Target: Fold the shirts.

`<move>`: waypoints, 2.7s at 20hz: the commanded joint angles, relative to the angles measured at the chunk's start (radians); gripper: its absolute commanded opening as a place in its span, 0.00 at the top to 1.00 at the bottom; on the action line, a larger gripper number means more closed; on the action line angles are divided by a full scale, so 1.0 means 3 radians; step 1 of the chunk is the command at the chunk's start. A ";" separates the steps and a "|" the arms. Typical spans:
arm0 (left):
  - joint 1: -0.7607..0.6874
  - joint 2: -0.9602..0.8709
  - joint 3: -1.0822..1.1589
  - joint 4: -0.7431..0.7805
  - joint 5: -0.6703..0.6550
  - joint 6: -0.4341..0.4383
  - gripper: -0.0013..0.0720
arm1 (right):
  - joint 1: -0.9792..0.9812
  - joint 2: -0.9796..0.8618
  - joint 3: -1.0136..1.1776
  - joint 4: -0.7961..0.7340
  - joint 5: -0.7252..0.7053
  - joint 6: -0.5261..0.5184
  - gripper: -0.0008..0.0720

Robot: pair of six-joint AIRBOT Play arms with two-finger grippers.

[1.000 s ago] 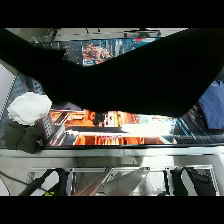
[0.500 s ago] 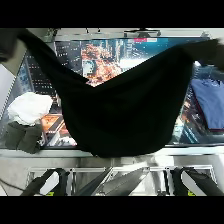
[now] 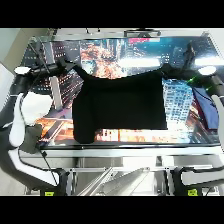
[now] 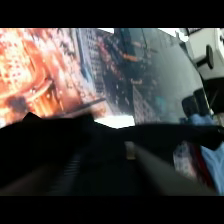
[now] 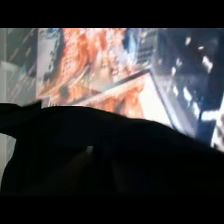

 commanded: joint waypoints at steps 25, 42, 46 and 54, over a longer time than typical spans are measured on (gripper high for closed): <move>0.0093 -0.0402 -0.0581 0.1644 -0.1456 -0.0479 0.91 | -0.1109 -0.0043 -0.0573 -0.1202 0.2089 -0.0242 0.48; 0.0095 -0.0387 -0.0559 0.1246 -0.1734 -0.0448 0.97 | -0.0512 -0.0071 -0.1480 -0.1314 0.1602 -0.0312 0.57; 0.0097 -0.0198 -0.0559 0.1005 -0.2013 -0.0343 0.97 | -0.0343 0.0212 -0.1283 -0.0661 0.1888 -0.0496 0.96; 0.0650 0.1712 -0.0033 -0.1677 -0.2312 0.0045 0.97 | -0.0816 0.2186 0.0407 0.0726 0.1689 -0.0340 0.96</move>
